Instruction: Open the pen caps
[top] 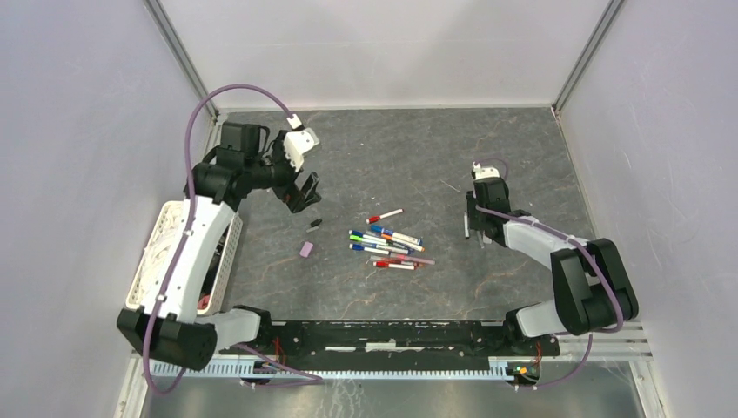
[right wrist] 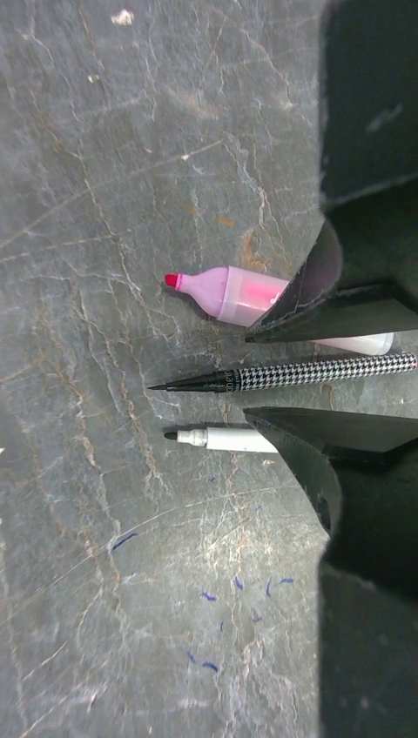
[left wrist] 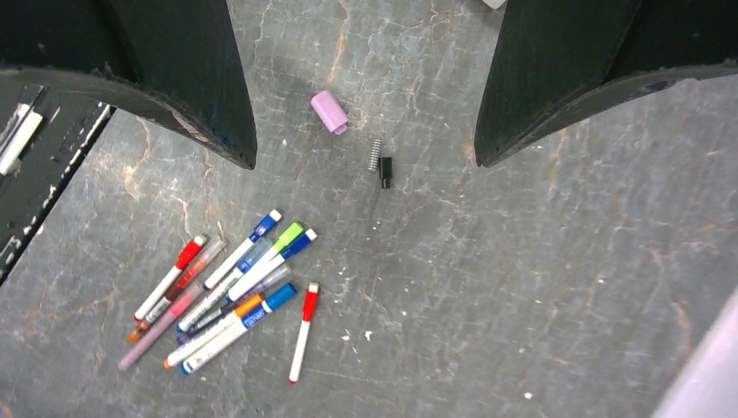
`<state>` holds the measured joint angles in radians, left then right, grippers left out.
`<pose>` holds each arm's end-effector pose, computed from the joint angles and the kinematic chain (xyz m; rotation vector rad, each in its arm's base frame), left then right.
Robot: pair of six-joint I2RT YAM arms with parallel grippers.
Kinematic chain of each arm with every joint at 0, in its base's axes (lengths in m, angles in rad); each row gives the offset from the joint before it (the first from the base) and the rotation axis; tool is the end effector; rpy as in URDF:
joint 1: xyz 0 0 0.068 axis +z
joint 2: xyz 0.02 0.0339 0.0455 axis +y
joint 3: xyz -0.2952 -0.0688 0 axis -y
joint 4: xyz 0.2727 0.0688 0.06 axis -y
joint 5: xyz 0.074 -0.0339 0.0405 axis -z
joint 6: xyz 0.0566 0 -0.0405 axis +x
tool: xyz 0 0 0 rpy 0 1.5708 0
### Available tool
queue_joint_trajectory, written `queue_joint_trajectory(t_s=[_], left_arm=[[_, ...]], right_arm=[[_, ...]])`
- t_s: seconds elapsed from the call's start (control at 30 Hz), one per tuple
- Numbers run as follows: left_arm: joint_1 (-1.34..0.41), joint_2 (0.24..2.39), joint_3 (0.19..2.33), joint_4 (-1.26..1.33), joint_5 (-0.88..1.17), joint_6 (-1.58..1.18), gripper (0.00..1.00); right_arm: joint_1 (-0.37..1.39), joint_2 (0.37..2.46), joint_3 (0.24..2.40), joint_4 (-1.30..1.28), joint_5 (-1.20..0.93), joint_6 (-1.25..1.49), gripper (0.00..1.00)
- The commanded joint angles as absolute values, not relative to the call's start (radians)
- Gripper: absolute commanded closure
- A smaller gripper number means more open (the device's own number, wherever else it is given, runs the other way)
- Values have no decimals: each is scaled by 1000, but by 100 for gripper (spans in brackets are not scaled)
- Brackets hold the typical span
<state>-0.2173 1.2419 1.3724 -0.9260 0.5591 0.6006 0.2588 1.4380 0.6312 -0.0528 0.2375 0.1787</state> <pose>0.2597 -0.0881 0.4007 1.1344 1.9557 -0.4582 0.2906 0.0632 0.1530 0.0102 2.4001 -0.0860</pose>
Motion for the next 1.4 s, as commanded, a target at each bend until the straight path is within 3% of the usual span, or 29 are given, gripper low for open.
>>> queue_joint_trajectory(t_s=[0.0, 0.1, 0.2, 0.23, 0.27, 0.33, 0.57, 0.67, 0.73, 0.83, 1.17, 1.37], left_arm=[[-215, 1158, 1366, -851, 502, 503, 0], [-215, 1149, 1366, -853, 493, 500, 0], [-219, 1161, 1307, -875, 557, 517, 0], [-227, 1177, 1304, -901, 557, 541, 0], [-228, 1186, 1314, -927, 546, 556, 0], [-228, 1203, 1342, -963, 528, 580, 0], [-228, 1216, 1345, -980, 621, 559, 0], [-227, 1242, 1349, -980, 622, 527, 0], [-228, 1259, 1350, -982, 615, 522, 0], [-227, 1276, 1362, -1011, 635, 547, 0], [-227, 1266, 1357, -1075, 739, 603, 0], [-227, 1243, 1367, -1114, 729, 636, 0]], right_arm=[[258, 1352, 668, -37, 236, 189, 60], [284, 1296, 711, -53, 222, 176, 53], [324, 1211, 743, -12, 147, 164, 35], [325, 1179, 728, 49, 140, 207, 12], [325, 1141, 704, 100, 193, 254, 2], [312, 1102, 668, 141, 283, 376, 2], [314, 1185, 694, 143, -122, 183, 2], [429, 1243, 739, 95, -81, 71, 2], [511, 1320, 806, 18, -31, -17, 6], [544, 1436, 901, -63, -119, -126, 15], [553, 1739, 1179, -233, -289, -371, 16], [571, 1889, 1274, -299, -337, -446, 26]])
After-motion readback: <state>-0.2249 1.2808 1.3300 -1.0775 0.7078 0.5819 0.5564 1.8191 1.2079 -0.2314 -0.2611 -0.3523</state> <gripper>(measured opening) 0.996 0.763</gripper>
